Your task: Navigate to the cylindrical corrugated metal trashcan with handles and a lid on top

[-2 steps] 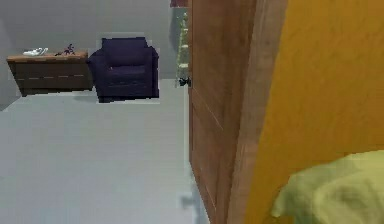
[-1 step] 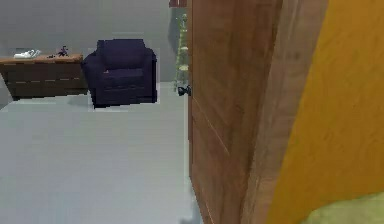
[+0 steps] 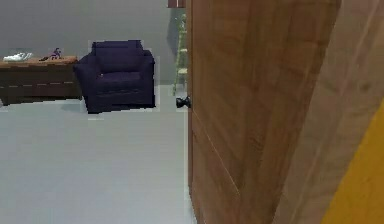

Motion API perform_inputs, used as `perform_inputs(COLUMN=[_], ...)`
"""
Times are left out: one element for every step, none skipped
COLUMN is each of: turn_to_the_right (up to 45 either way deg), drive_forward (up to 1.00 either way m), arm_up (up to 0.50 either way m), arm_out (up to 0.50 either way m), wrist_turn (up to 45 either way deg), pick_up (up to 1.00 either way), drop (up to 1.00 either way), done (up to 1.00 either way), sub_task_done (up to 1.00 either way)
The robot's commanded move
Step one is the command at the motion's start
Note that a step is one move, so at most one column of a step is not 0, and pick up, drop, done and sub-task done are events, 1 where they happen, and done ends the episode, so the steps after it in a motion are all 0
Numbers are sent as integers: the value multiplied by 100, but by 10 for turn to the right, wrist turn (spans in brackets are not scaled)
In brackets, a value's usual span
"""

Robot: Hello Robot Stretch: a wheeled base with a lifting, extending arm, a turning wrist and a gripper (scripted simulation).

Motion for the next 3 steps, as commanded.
perform_inputs(turn_to_the_right=[-450,-450,-300], drive_forward=[0,0,0], arm_up=[0,0,0], arm_out=[0,0,0], wrist_turn=[0,0,0], pick_up=[0,0,0], drop=[0,0,0], done=[0,0,0], sub_task_done=[0,0,0])
